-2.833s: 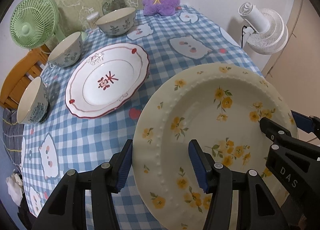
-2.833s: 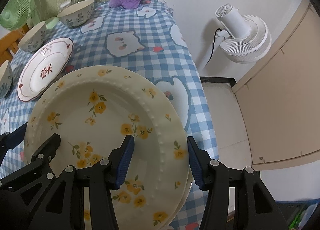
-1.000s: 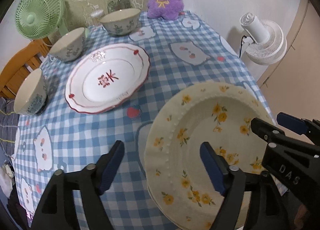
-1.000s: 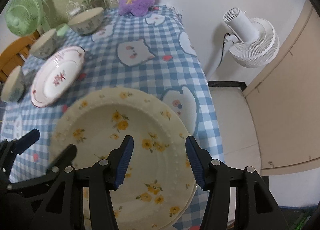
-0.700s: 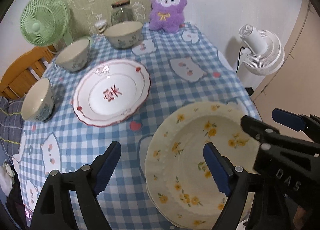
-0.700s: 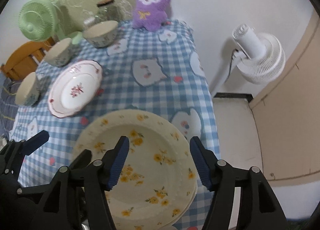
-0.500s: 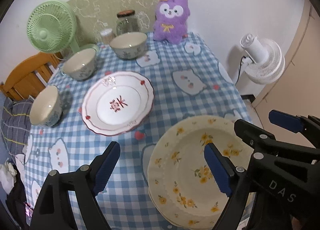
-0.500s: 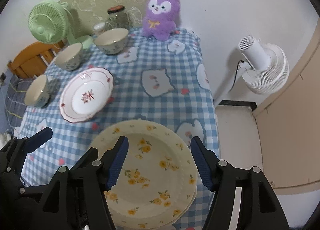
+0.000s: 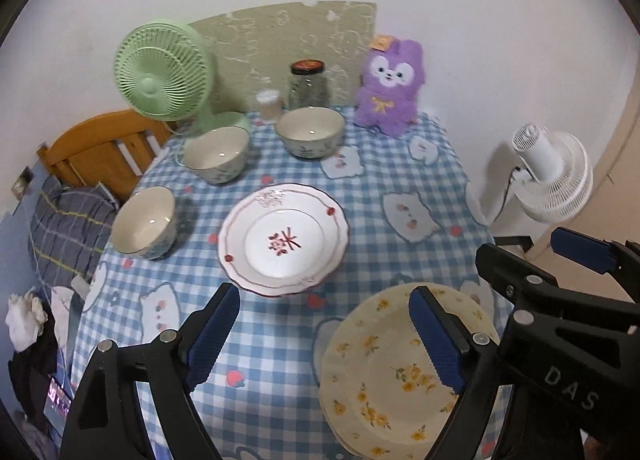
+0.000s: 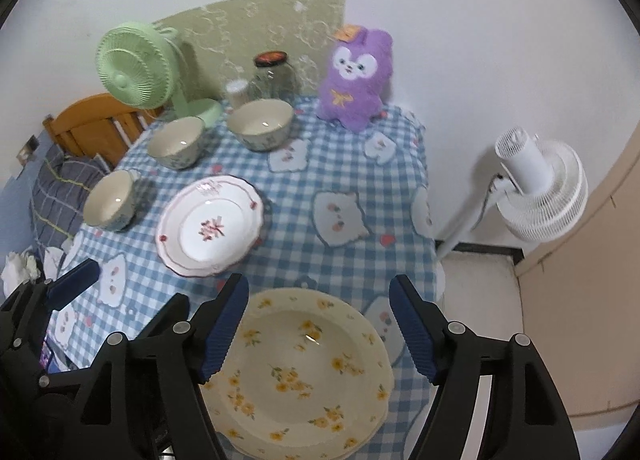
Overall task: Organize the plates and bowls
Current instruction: 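Carry the cream plate stack with both grippers and lower it onto the table, then open both grippers and pull them back from the cream plates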
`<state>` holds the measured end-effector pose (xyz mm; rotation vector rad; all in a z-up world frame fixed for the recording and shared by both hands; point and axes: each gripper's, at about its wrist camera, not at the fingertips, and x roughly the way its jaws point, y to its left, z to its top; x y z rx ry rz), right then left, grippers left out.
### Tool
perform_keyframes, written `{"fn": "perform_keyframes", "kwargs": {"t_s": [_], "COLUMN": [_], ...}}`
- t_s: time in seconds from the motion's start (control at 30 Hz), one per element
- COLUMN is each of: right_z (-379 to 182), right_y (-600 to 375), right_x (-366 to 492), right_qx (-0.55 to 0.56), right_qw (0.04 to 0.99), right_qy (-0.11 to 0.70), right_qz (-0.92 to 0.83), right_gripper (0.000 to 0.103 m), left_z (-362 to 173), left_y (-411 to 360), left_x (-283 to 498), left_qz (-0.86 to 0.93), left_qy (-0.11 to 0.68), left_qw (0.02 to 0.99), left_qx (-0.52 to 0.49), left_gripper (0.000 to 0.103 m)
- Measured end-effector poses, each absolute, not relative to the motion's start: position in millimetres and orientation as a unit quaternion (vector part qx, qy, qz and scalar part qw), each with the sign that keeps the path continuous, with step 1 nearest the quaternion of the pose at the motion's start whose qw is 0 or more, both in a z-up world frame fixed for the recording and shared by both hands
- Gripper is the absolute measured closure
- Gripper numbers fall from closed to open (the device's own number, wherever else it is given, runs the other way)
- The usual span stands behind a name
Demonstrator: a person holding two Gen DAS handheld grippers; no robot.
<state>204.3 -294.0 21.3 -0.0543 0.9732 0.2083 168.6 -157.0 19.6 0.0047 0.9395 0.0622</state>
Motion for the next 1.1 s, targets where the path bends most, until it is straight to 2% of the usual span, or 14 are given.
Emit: {"fn": "perform_keyframes", "kwargs": {"t_s": [0.23, 0.57, 1.1], "right_z": [27.7, 21.0, -23.4], "right_y": [-272.8, -236.6, -202.3], "right_x": [212.8, 234.6, 281.0], "right_qx": [-0.031, -0.032, 0.002], "right_qw": [0.888, 0.888, 0.877], "right_qy": [0.45, 0.453, 0.478], "right_qz": [0.09, 0.074, 0.045], "right_gripper": [0.019, 0.018, 0.018], "left_z": [22.6, 16.0, -21.6], "left_y": [-132.7, -99.3, -63.8], "left_x": [176.9, 201.3, 253.2], "left_qz": [0.029, 0.016, 0.012], "left_qy": [0.452, 0.457, 0.472], "left_qw": [0.891, 0.889, 0.882], "left_qx": [-0.012, -0.005, 0.006], "left_gripper": [0.015, 0.015, 0.017]}}
